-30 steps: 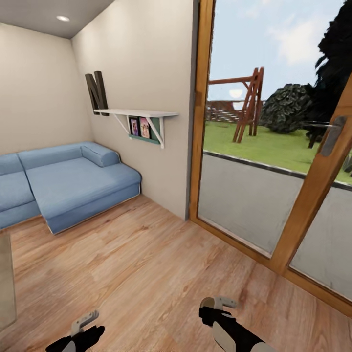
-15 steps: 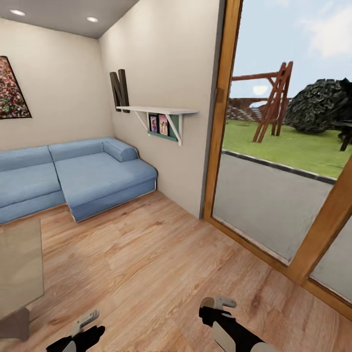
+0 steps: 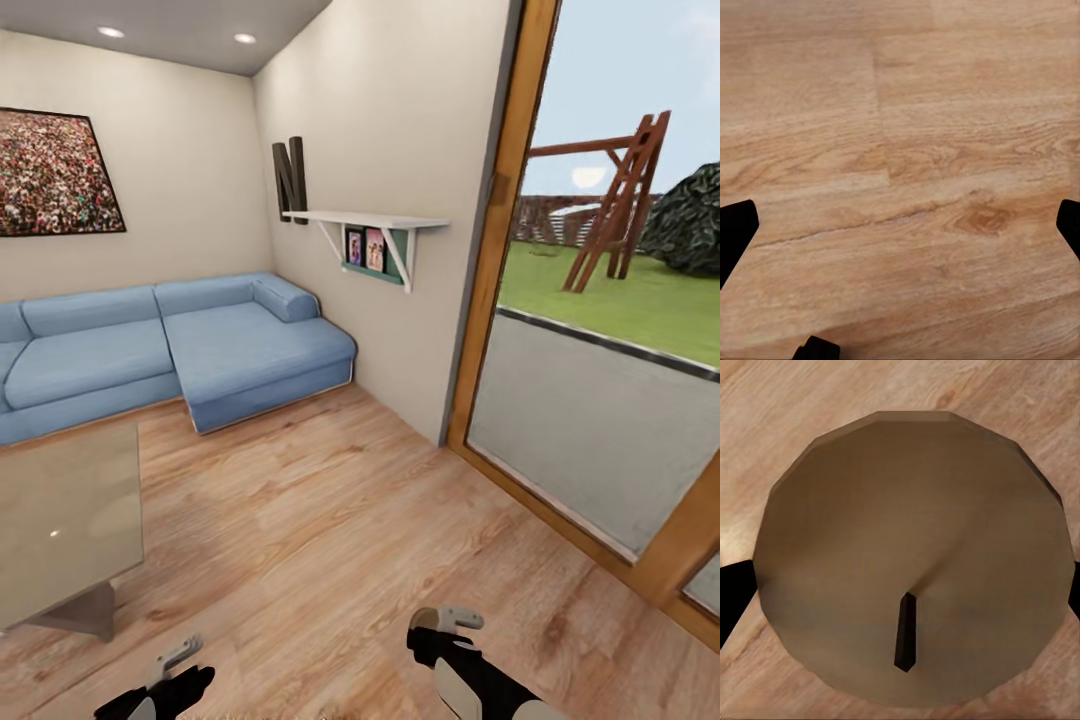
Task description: Place each of the two pumpkins and all three candles from the living room inside a cabinet in the living room (use any cabinet), then make sure every cabinet is closed, and position the cauldron so it is next to a table in the living room.
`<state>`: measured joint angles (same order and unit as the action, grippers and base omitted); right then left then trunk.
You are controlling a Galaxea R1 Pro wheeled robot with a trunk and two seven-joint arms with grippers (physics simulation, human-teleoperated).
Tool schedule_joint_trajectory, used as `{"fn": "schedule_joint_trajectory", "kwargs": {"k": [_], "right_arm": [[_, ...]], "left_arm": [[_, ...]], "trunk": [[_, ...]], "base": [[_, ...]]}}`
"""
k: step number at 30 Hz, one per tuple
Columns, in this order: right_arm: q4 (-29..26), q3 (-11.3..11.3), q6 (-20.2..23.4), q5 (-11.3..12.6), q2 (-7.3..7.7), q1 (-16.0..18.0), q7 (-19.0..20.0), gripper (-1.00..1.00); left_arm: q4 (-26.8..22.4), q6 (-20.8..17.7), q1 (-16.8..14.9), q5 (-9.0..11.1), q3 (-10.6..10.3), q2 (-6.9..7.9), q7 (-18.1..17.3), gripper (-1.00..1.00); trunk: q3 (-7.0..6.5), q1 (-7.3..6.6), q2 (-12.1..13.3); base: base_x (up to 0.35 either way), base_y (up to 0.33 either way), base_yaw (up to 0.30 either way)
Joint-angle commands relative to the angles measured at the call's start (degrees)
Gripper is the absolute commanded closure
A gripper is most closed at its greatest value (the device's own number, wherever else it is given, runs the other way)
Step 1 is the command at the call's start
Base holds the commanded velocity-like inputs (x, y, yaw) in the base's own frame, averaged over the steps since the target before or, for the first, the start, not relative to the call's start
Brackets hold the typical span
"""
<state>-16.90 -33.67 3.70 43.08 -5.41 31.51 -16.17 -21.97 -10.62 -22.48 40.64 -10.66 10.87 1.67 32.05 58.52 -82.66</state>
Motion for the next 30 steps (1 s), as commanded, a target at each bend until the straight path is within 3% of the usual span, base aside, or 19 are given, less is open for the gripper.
{"fn": "schedule_joint_trajectory", "kwargs": {"k": [1, 8, 17, 30], "right_arm": [[-0.15, -0.51, 0.25, 0.25, 0.04, 0.04, -0.45, 1.00], [-0.15, -0.52, 0.25, 0.25, 0.04, 0.04, -0.41, 1.00], [-0.15, -0.52, 0.19, 0.25, 0.04, 0.04, -0.36, 1.00], [-0.15, -0.52, 0.08, 0.25, 0.04, 0.04, -0.18, 1.00]], "left_arm": [[-0.09, -0.17, -0.02, 0.43, -0.33, 0.03, 0.18, -1.00], [-0.09, -0.10, -0.02, 0.40, -0.33, -0.14, 0.22, -1.00], [-0.09, -0.10, -0.02, 0.40, -0.33, -0.25, 0.26, -1.00], [-0.09, -0.03, -0.02, 0.40, -0.37, -0.25, 0.20, -1.00]], "trunk": [[0.11, 0.00, -0.03], [0.49, 0.00, -0.03], [-0.64, -1.98, 3.58], [0.07, -1.98, 3.58]], "base": [[-0.006, 0.000, 0.243], [-0.001, 0.000, 0.243], [0.000, 0.000, 0.243], [0.000, 0.000, 0.243]]}}
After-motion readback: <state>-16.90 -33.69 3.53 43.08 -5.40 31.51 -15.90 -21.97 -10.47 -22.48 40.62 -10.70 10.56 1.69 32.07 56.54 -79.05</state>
